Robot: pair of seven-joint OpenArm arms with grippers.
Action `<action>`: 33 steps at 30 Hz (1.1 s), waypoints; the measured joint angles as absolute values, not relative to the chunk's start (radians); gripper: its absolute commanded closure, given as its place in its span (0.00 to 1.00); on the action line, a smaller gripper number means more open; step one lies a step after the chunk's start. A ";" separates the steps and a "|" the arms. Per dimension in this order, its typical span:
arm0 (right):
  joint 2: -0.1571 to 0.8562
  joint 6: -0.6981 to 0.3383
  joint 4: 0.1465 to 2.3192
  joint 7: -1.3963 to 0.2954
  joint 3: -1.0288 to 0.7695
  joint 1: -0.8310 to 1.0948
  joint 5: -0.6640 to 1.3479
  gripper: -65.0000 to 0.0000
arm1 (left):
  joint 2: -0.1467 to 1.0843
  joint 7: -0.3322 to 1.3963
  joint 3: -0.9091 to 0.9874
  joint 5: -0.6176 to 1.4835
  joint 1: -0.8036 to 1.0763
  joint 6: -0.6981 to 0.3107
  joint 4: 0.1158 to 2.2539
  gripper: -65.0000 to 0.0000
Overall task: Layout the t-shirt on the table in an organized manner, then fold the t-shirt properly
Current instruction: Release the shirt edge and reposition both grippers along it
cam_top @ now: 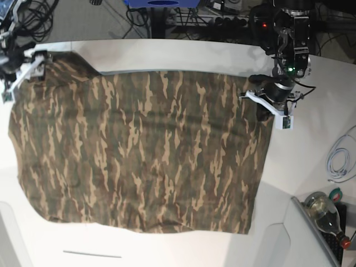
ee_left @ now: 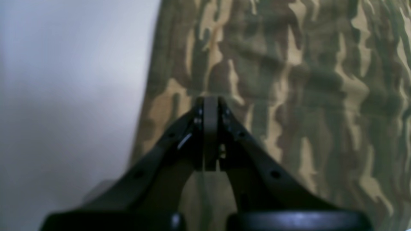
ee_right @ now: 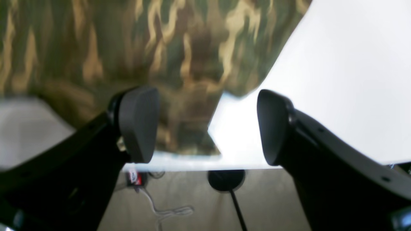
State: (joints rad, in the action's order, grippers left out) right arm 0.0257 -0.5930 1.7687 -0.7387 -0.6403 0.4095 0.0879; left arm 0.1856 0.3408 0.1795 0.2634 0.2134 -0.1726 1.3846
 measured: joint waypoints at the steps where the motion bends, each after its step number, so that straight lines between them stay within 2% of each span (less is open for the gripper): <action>1: 0.021 -0.595 1.783 -0.741 -0.630 0.442 0.088 0.30 | 0.186 0.337 0.178 0.266 0.213 -0.183 1.384 1.00; 3: -0.004 -0.595 1.803 -0.741 -0.628 0.474 0.089 0.30 | 0.190 0.333 0.178 0.265 0.218 -0.182 1.384 1.00; 7: 0.008 -0.612 1.792 -0.720 -0.617 0.480 0.095 0.30 | 0.191 0.340 0.182 0.263 0.216 -0.173 1.383 1.00; 12: 0.004 -0.649 1.617 -0.730 -0.621 0.437 0.079 0.30 | 0.191 0.338 0.180 0.263 0.202 -0.175 1.384 1.00; 15: 0.051 -0.656 1.523 -0.653 -0.619 0.397 0.101 0.32 | 0.191 0.340 0.180 0.262 0.197 -0.175 1.384 1.00; 17: 0.080 -0.655 1.493 -0.646 -0.619 0.392 0.093 0.45 | 0.191 0.337 0.179 0.263 0.197 -0.175 1.381 1.00; 18: 0.083 -0.656 1.489 -0.649 -0.619 0.398 0.089 0.57 | 0.191 0.336 0.176 0.263 0.197 -0.175 1.377 1.00; 20: 0.074 -0.661 1.493 -0.658 -0.619 0.414 0.089 0.90 | 0.188 0.337 0.172 0.263 0.198 -0.176 1.374 1.00; 21: 0.062 -0.677 1.501 -0.660 -0.619 0.418 0.084 1.00 | 0.189 0.338 0.168 0.263 0.198 -0.176 1.374 1.00; 24: 0.051 -0.699 1.559 -0.754 -0.615 0.416 0.096 0.97 | 0.190 0.337 0.169 0.263 0.197 -0.175 1.374 1.00; 26: 0.037 -0.696 1.632 -0.802 -0.623 0.423 0.088 1.00 | 0.189 0.336 0.169 0.263 0.198 -0.175 1.374 1.00; 33: -0.071 -0.697 1.821 -0.997 -0.615 0.444 0.094 1.00 | 0.191 0.336 0.169 0.263 0.200 -0.175 1.375 1.00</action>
